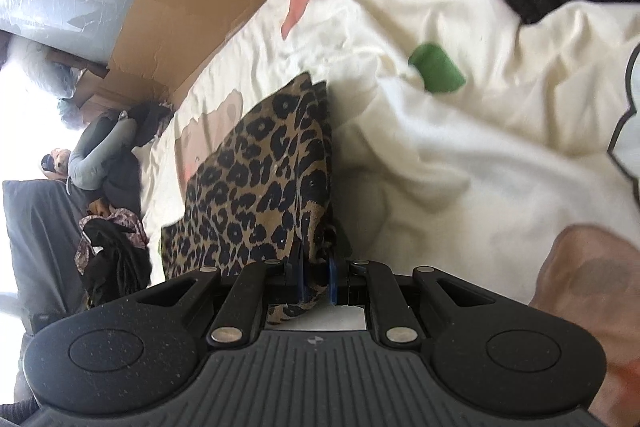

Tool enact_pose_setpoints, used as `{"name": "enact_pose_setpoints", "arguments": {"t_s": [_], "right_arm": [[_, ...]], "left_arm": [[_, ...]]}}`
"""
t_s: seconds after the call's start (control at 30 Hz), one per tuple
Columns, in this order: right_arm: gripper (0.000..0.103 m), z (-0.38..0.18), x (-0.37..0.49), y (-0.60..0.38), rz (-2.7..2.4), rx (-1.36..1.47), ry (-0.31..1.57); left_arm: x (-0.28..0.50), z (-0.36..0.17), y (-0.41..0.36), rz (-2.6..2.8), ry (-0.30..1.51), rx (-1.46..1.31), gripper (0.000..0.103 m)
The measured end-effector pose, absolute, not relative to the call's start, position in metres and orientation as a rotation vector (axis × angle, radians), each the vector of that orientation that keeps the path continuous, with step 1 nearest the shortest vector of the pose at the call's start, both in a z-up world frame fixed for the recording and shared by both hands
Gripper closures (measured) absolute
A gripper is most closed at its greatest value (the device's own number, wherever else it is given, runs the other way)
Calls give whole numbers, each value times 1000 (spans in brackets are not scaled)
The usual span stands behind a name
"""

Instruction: Fold clothes

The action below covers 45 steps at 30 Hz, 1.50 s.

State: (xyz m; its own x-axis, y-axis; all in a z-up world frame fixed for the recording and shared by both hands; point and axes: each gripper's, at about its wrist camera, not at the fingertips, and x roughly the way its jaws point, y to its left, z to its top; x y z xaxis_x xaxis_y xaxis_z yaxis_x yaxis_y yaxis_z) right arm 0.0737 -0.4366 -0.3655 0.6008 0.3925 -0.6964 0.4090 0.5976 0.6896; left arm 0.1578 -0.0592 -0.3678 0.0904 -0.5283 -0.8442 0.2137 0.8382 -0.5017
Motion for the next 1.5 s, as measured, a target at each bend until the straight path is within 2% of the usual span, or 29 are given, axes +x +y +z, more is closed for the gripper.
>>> {"name": "enact_pose_setpoints", "arguments": {"t_s": [0.33,0.43,0.57,0.63,0.77,0.83,0.97,1.03,1.07,1.37,1.5], "right_arm": [[94,-357,86,-453,-43,928,930],[94,-355,91,-458,-50,914,918],[94,-352,99,-464,-54,885,915],[94,-351,102,-468,-62,874,912],[94,-350,110,-476,-82,857,906],[94,-350,114,-480,-88,848,907],[94,-351,121,-487,-99,833,917],[94,-351,123,-490,-110,832,917],[94,-351,124,-492,-115,832,917],[95,-353,129,-495,-140,818,928],[101,-353,128,-502,-157,814,926]], "left_arm": [[150,-366,-63,-686,1417,-168,97],[149,-365,-51,-669,1420,-190,92],[154,-359,-41,-645,1387,-181,90],[159,-356,-37,-630,1366,-177,81],[170,-353,-25,-595,1330,-173,79],[177,-352,-19,-577,1312,-176,73],[198,-349,-16,-564,1275,-189,71],[207,-347,-19,-568,1236,-182,58],[211,-346,-20,-568,1219,-182,56],[252,-350,-51,-603,1120,-167,47],[263,-360,-70,-626,1116,-147,42]]}}
